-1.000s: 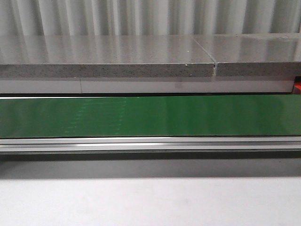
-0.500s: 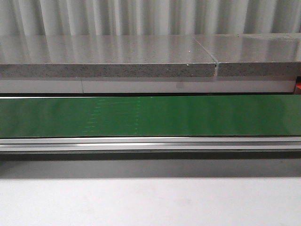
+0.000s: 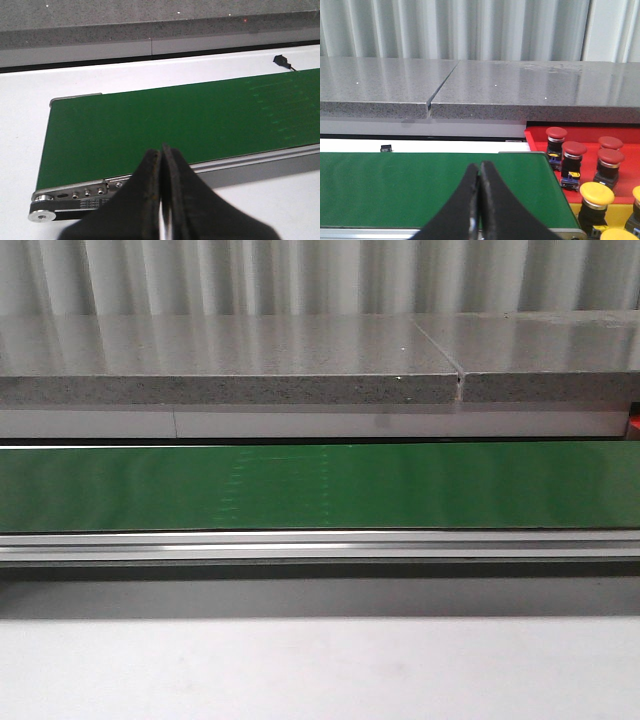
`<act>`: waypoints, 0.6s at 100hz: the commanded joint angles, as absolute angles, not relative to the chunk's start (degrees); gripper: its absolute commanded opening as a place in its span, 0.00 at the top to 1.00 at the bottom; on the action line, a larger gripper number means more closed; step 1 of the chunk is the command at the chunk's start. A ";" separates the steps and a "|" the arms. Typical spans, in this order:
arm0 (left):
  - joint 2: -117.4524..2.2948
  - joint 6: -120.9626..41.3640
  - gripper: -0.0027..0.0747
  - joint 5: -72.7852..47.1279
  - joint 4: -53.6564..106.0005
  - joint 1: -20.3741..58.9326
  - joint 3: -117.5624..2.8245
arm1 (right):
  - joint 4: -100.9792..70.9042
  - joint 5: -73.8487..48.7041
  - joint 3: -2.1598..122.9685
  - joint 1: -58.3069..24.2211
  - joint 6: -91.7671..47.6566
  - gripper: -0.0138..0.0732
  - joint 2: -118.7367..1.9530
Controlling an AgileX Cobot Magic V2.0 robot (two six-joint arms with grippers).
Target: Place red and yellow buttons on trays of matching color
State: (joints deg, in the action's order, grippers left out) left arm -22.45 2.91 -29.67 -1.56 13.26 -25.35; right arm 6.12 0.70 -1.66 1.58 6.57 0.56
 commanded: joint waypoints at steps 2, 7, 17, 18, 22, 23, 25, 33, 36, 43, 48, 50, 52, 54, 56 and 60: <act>-22.92 3.01 0.99 -25.58 -1.41 13.73 -26.85 | 6.53 4.90 -0.57 1.92 6.68 0.92 1.73; -22.92 3.01 0.99 -25.58 -1.41 13.73 -26.85 | 6.53 4.90 -0.57 1.92 6.68 0.92 1.73; -22.92 3.01 0.99 -25.97 -2.20 13.61 -26.75 | 6.53 4.90 -0.57 1.92 6.68 0.92 1.73; -22.92 3.01 0.99 -25.97 -2.51 13.61 -26.83 | 6.53 4.90 -0.57 1.92 6.68 0.92 1.73; -22.92 3.01 0.99 -25.97 -2.65 13.61 -26.72 | 6.53 4.90 -0.57 1.92 6.68 0.92 1.73; -22.92 3.01 0.99 -25.97 -2.65 13.61 -26.72 | 6.53 4.90 -0.57 1.92 6.68 0.92 1.73; -22.92 3.01 0.99 -25.85 -2.65 13.61 -26.73 | 6.53 4.90 -0.57 1.92 6.68 0.92 1.73; -22.77 3.01 0.99 -22.79 -2.65 13.61 -25.72 | 6.53 4.90 -0.57 1.92 6.68 0.92 1.73; -22.31 3.01 0.99 -20.33 -2.65 13.61 -24.80 | 6.53 4.90 -0.57 1.92 6.68 0.92 1.73; -20.70 3.01 0.99 -15.64 -2.65 13.02 -22.62 | 6.53 4.90 -0.57 1.92 6.68 0.92 1.73; -19.63 3.01 0.99 -12.84 -2.55 12.15 -20.84 | 6.53 4.90 -0.57 1.92 6.68 0.92 1.73; -19.18 3.01 0.99 -11.95 -2.06 11.66 -20.06 | 6.53 4.90 -0.57 1.92 6.68 0.92 1.73; -18.87 3.01 0.99 -11.44 -1.61 11.31 -19.57 | 6.53 4.90 -0.57 1.92 6.68 0.92 1.73; -18.12 2.87 0.99 -10.87 -0.59 10.57 -18.84 | 6.53 4.90 -0.57 1.92 6.68 0.92 1.73; -17.53 2.29 0.99 -10.51 0.33 10.00 -18.18 | 6.53 4.90 -0.57 1.92 6.68 0.92 1.73; -16.37 0.00 0.99 -10.08 2.58 9.07 -16.96 | 6.53 4.90 -0.57 1.92 6.68 0.92 1.73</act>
State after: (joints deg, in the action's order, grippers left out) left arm -17.92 2.47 -17.17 -1.23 10.83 -17.82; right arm 6.12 0.58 -1.66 1.58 6.57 0.56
